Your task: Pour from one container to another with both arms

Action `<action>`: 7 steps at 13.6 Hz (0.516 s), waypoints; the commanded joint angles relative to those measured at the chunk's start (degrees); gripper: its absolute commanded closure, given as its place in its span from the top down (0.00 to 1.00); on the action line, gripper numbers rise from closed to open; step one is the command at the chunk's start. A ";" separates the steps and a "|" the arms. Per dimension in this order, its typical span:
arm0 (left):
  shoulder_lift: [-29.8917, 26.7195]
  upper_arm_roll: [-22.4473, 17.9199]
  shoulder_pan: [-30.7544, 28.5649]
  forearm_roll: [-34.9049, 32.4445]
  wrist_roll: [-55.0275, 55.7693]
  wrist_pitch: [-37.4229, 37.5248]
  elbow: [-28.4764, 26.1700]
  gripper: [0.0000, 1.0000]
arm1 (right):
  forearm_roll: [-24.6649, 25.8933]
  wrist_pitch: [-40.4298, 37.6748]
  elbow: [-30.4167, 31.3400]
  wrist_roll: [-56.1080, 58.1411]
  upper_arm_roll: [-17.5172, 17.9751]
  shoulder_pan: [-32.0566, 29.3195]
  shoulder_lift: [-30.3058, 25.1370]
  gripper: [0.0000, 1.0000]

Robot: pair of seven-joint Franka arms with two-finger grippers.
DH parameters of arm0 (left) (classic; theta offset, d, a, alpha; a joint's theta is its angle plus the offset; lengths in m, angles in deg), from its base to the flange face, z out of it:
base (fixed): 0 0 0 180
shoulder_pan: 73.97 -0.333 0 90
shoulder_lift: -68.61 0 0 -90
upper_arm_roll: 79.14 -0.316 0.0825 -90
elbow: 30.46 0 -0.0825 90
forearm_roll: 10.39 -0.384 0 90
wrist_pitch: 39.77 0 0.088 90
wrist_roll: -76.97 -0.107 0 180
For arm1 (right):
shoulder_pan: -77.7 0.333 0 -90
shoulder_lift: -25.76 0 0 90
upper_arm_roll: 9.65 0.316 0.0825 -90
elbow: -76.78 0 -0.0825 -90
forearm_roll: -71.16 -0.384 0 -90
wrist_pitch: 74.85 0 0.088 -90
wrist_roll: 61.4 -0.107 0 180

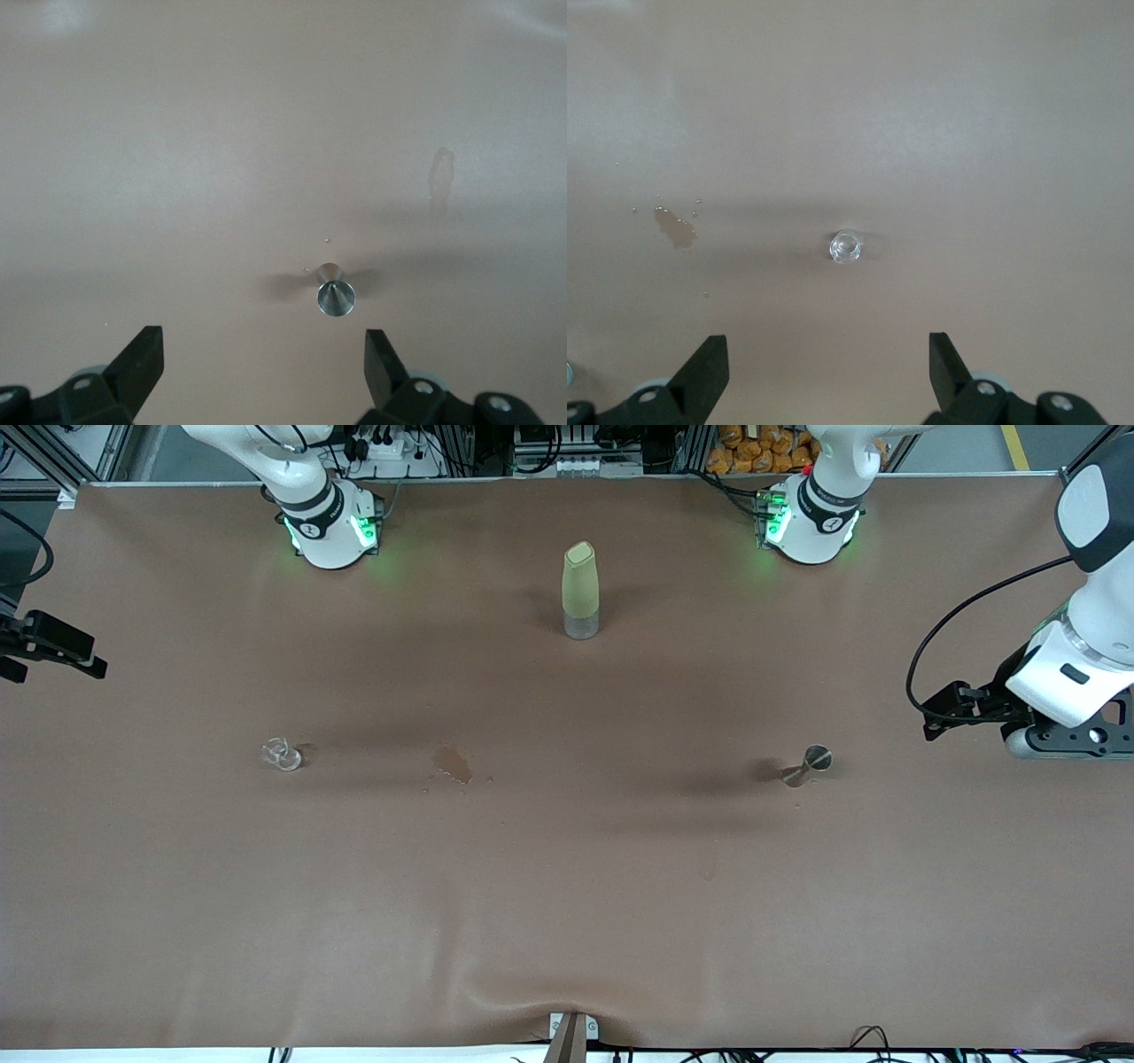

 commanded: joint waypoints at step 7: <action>-0.62 0.06 -0.24 -1.00 -2.60 2.03 0.18 1.00 | -4.84 0.74 0.48 21.97 -0.04 -3.01 0.41 1.00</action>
